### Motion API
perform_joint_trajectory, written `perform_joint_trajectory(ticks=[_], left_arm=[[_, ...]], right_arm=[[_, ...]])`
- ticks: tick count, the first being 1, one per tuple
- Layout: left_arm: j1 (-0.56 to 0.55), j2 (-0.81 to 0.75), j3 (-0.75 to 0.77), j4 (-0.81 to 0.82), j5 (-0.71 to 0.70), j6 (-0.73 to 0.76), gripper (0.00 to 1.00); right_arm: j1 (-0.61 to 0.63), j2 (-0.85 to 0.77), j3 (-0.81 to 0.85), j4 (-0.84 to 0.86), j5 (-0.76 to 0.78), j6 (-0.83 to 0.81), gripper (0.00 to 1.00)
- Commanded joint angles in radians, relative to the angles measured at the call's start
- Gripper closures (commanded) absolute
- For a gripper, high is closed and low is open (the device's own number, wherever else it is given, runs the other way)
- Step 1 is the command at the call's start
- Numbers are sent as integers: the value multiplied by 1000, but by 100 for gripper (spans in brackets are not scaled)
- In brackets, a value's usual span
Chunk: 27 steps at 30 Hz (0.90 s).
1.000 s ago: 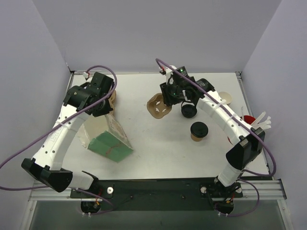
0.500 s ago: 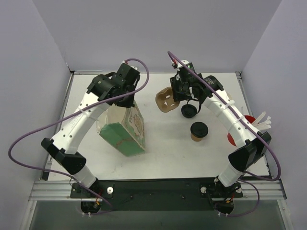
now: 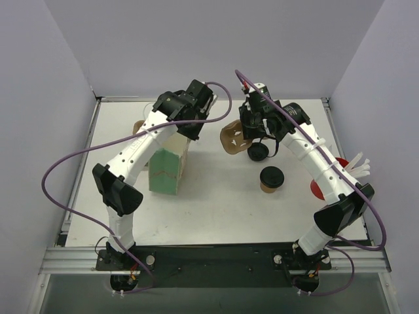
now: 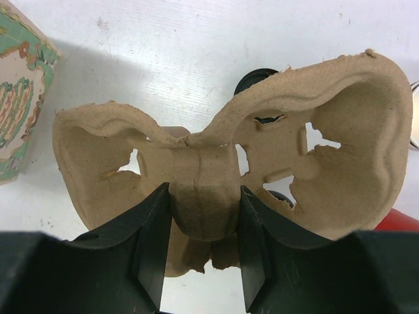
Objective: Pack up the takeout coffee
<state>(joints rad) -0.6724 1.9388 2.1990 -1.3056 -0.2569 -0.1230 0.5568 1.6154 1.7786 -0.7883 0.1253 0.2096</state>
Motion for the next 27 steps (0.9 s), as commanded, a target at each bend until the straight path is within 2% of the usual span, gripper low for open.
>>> perform_joint_trajectory(ticks=[1,3,7,9,12,18,22,27], left_arm=[[4,-18,68,37,22,34,62],[8,-38,73,43,22,36,51],[25,-73,105,49,41,19,45],[33,-96,113,49,22,2,45],[66,-144,120,60,-34,-78,47],[169,-239,143,48,-97,-173,59],[195,-267,104,14,-185,-178,62],[246,-267,22,9,-171,-159,68]], right_arm=[[-1,-42,28,-39,24,13,71],[-3,-38,33,-39,13,19,71],[0,-26,45,-43,5,17,71],[0,-20,54,-46,0,16,71],[3,-17,62,-49,0,13,71],[5,-25,61,-49,5,10,71],[6,-25,59,-51,-1,4,71],[12,-18,68,-57,-10,1,71]])
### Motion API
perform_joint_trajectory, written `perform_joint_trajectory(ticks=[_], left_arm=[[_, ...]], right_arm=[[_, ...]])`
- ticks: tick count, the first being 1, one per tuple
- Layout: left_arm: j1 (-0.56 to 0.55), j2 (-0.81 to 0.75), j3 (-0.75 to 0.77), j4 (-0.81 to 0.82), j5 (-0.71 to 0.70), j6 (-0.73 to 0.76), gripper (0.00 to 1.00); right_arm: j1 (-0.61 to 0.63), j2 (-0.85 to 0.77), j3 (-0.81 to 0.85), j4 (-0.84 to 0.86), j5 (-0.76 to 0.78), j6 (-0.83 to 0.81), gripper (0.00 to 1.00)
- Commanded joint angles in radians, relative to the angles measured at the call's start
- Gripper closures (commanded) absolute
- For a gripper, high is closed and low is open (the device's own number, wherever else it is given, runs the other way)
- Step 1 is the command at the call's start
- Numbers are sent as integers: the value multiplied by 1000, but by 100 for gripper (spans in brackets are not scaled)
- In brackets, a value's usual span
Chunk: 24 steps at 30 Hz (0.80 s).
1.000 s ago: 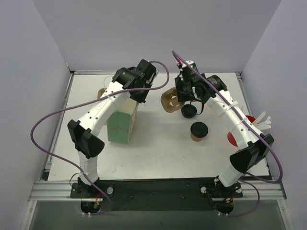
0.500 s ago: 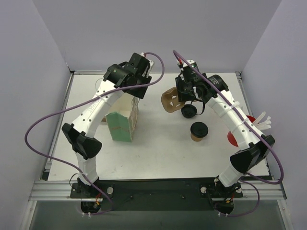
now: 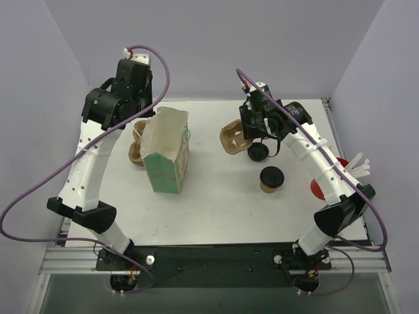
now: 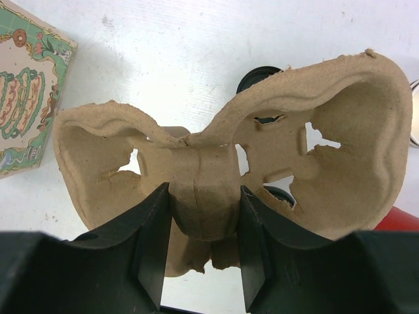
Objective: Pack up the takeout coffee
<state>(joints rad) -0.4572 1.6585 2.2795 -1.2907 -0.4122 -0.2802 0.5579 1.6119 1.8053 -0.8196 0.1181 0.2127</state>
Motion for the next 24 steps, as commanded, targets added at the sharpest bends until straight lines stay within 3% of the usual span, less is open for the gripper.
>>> perform_joint_trajectory(ticks=[1,6,13,24], left_arm=[[44,17,-64,-2,-4,2,68],[78,60,-71,-5,67,29,68],[112,92,-90,-12,35,53,68],[146,86,-199,13,119,72,66]], right_arm=[[13,-17,43,-26,-1,-4,71],[17,-18,43,-29,-3,-3,71],[22,-23,34,-30,2,-3,71],[25,-30,29,-36,8,-3,71]])
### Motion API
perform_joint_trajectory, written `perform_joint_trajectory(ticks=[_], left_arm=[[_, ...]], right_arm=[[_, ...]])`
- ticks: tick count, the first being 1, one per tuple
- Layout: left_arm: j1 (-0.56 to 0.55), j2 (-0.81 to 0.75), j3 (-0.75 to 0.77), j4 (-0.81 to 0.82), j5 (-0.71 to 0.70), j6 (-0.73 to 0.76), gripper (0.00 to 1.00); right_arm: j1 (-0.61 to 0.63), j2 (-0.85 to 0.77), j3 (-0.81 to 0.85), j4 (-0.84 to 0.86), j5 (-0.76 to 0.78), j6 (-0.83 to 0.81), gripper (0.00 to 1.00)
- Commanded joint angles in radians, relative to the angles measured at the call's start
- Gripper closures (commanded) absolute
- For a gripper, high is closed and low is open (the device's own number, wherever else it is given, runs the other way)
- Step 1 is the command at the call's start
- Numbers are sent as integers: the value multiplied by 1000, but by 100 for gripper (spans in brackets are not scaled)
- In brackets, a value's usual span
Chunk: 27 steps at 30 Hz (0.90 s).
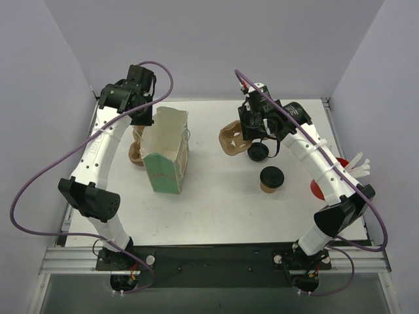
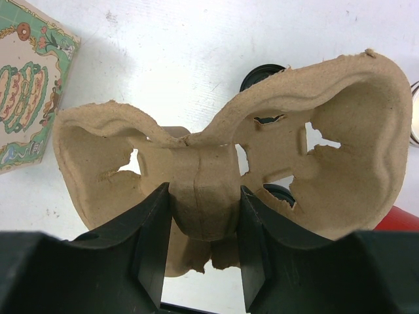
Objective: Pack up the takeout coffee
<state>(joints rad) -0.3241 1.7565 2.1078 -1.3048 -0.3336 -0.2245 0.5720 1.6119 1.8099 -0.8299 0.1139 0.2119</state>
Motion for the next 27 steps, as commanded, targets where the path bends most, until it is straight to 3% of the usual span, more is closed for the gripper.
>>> perform_joint_trajectory(ticks=[1,12,15,16,18,23,25,27], left_arm=[[17,-14,-37,32,47,17,66],[60,-22,-147,91,103,25,66],[62,-25,-181,124,120,28,74],[63,-23,-180,133,122,30,83],[60,-15,-151,137,122,43,99],[-6,6,-10,134,117,106,100],[-85,47,111,90,87,129,100],[-159,86,217,53,-40,166,100]], right_arm=[[11,-29,25,-25,12,-3,71],[20,-26,28,-26,12,-2,71],[20,-29,28,-25,17,-6,71],[20,-33,28,-25,18,-6,71],[20,-40,32,-25,23,-8,71],[28,-81,63,-12,-17,-9,71],[34,-118,89,20,-39,-9,71],[54,-157,104,49,-81,-5,71]])
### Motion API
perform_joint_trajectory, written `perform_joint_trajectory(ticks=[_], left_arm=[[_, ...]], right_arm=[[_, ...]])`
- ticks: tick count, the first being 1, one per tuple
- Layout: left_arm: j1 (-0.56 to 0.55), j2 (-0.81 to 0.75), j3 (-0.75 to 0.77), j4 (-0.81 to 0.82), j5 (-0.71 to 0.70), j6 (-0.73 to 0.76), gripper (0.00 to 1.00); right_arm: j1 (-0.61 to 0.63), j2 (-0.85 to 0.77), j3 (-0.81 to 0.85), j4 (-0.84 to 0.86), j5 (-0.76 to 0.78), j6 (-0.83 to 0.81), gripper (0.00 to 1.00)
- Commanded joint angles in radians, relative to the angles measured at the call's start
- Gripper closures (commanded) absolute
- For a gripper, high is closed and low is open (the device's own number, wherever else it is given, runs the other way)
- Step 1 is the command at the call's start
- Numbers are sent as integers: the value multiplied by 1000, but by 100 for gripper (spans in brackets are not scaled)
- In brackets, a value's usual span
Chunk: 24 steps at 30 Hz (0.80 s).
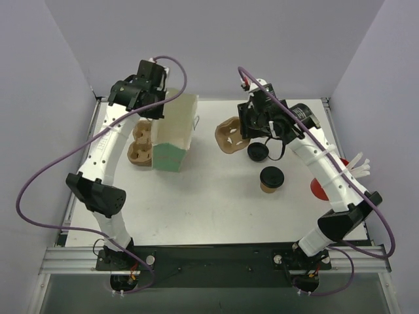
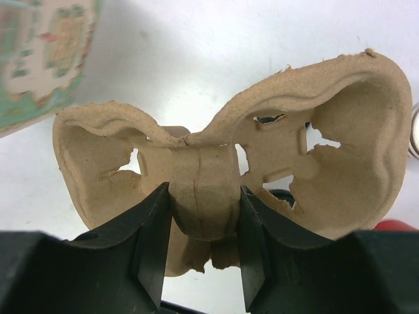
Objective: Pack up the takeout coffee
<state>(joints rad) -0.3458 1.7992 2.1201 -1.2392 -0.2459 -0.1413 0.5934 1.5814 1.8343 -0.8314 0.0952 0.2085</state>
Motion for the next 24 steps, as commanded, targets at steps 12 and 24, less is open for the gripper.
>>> perform_joint_trajectory(ticks=[12,24], left_arm=[[-305,155,265,3,-161,137,100],[-303,54,153,86,14,198,100]], right_arm=[[77,-437,-407,723,-405,72,67],[54,-472,-684,1179,-695,295,68]])
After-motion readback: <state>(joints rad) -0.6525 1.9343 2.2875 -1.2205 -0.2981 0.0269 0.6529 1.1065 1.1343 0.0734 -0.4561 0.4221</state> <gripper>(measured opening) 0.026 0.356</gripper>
